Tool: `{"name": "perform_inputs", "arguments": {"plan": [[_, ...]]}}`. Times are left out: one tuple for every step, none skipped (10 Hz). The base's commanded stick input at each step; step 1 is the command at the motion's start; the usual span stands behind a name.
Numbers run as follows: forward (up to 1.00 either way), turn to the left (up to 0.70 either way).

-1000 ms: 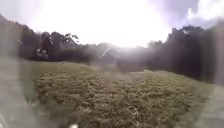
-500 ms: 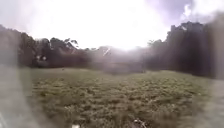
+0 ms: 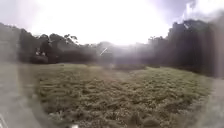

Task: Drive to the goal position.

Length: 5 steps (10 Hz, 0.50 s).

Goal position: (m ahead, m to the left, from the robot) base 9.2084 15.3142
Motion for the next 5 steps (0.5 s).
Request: {"name": "perform_inputs", "arguments": {"plan": [[0.70,0.00],[0.70,0.00],[0.70,0.00],[0.70,0.00],[0.70,0.00]]}}
